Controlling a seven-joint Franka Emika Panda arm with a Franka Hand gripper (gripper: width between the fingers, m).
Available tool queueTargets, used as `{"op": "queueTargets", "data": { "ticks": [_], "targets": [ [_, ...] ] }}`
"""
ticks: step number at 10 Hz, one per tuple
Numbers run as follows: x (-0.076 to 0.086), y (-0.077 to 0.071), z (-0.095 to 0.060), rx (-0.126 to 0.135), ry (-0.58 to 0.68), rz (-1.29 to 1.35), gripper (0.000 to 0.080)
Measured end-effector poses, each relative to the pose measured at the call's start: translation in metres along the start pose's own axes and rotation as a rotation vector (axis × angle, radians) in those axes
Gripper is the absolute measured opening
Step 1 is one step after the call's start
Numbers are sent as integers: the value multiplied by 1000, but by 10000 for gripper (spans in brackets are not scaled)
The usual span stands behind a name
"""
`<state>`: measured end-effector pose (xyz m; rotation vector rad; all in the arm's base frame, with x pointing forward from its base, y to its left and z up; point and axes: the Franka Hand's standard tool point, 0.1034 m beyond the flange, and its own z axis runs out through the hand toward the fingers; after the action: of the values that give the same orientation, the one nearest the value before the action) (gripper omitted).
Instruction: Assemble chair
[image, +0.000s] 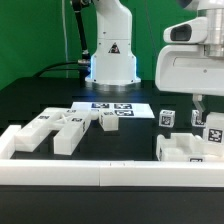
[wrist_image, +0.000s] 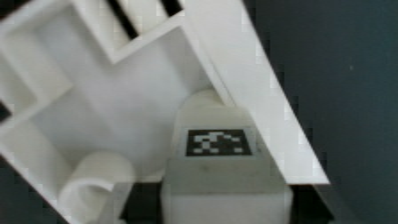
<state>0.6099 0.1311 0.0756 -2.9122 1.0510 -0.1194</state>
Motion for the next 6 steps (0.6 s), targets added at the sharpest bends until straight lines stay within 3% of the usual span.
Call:
{"op": "queueTargets", "data": {
  "ticks": [6],
  "targets": [
    [-1,-1,0,8,-8,465,290]
  ]
}}
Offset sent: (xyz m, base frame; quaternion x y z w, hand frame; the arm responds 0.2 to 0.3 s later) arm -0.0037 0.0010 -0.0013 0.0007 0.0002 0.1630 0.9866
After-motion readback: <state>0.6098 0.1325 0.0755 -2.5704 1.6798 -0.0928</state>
